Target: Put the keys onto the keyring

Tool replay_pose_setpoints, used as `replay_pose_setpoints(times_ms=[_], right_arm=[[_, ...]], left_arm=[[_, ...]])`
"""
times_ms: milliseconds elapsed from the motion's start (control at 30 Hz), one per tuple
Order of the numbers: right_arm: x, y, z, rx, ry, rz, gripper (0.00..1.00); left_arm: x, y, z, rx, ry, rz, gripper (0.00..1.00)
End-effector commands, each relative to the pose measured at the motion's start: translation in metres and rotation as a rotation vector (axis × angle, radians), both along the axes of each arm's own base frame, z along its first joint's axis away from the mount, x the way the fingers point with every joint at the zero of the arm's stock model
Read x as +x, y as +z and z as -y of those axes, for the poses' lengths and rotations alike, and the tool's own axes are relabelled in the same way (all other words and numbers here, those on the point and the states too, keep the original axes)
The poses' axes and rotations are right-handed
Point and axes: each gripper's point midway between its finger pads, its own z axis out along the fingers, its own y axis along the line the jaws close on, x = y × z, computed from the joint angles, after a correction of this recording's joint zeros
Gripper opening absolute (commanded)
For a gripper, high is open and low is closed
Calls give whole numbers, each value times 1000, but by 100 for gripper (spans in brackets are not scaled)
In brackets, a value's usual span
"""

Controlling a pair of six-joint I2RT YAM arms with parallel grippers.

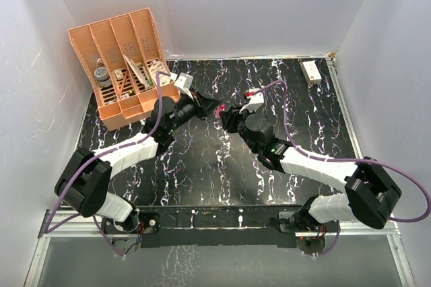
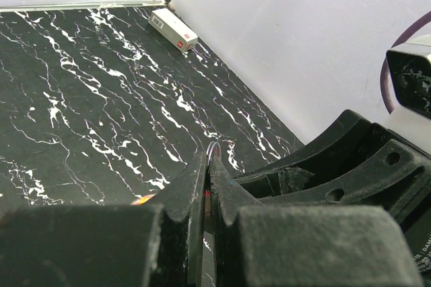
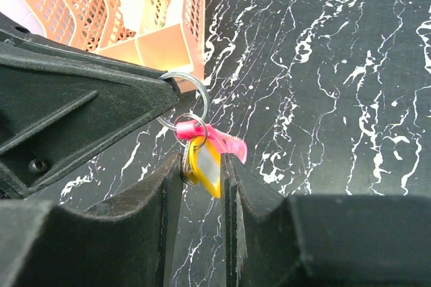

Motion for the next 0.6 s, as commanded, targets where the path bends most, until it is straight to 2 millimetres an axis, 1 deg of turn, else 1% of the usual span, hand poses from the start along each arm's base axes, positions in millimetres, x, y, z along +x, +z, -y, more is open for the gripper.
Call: replay_pose_setpoints(times_ms=[0,133,400,567], right_arm=[[6,35,6,55,-51,80,26],[8,32,9,28,-62,83,23],[9,25,11,-25,-61,89,8],[10,24,15,-93,-66,101,5]], left_arm=[[0,34,-1,-22,3,61,0],[2,29,0,-1,4,36,0],[7,21,5,53,-10,-21,0],[10,14,9,118,-27,-55,0]])
